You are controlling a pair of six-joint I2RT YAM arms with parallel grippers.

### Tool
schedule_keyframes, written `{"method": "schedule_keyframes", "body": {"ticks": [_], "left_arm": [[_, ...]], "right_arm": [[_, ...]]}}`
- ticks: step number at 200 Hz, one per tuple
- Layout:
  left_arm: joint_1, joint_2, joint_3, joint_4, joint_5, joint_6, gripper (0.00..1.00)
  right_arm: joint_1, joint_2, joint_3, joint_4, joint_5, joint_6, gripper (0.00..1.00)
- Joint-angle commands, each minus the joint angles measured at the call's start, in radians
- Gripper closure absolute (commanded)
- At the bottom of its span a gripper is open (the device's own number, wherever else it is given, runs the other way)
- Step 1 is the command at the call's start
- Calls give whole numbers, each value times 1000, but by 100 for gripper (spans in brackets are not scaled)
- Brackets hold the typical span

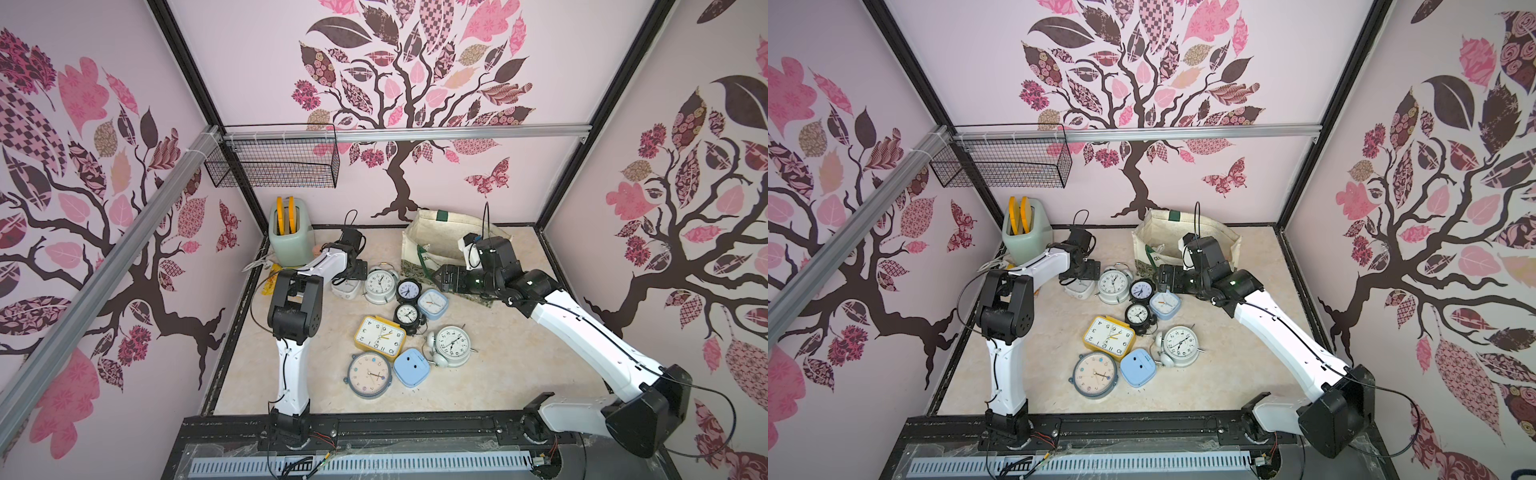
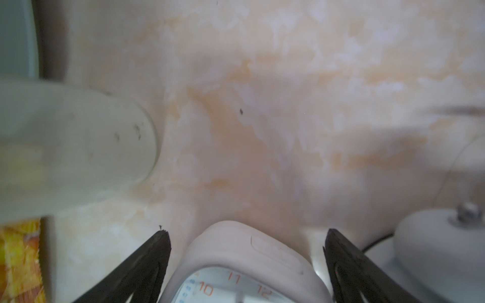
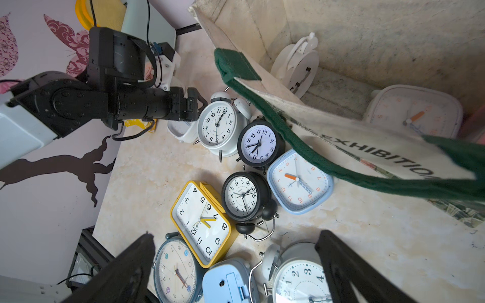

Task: Put the alarm clock into the canvas bag
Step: Move the alarm to the center of the board, then pick up the alarm from the center of the board.

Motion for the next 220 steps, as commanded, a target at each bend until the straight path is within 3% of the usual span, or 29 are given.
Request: {"method": "schedule_keyframes", "body": {"ticks": [1, 51, 83, 125, 165, 220], "left_arm": [[-2, -84, -123, -1, -5, -42, 7], [-5, -250, -300, 9, 31, -104, 2], [-12, -365, -365, 45, 61, -53, 2], [-21, -432, -396, -33, 67, 136, 2], [-8, -474, -482, 46, 97, 365, 2], [73, -404, -417, 29, 253, 445, 2]], "right_arm": [[7, -36, -12, 23, -18, 11, 0], [13, -50, -29, 34, -33, 16, 0], [15, -61, -44, 42, -37, 15, 0], [22, -69, -54, 35, -54, 2, 0], [40, -68, -65, 21, -87, -10, 0], [85, -78, -71, -4, -93, -26, 0]]}}
